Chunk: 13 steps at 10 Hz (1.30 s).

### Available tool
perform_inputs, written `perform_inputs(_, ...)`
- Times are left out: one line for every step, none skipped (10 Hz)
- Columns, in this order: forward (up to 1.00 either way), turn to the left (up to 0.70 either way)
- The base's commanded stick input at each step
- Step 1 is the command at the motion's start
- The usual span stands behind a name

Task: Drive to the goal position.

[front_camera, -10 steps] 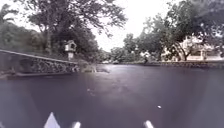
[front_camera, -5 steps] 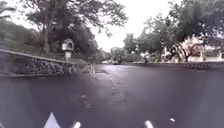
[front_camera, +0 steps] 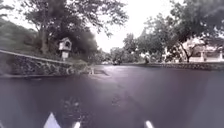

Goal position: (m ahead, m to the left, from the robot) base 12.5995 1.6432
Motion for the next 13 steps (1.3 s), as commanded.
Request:
perform_inputs(0.7,0.0)
perform_inputs(0.7,0.0)
perform_inputs(0.7,0.0)
perform_inputs(0.7,0.0)
perform_inputs(0.7,0.0)
perform_inputs(0.7,0.0)
perform_inputs(0.7,0.0)
perform_inputs(0.7,0.0)
perform_inputs(0.7,0.0)
perform_inputs(0.7,0.0)
perform_inputs(0.7,0.0)
perform_inputs(0.7,0.0)
perform_inputs(0.7,0.0)
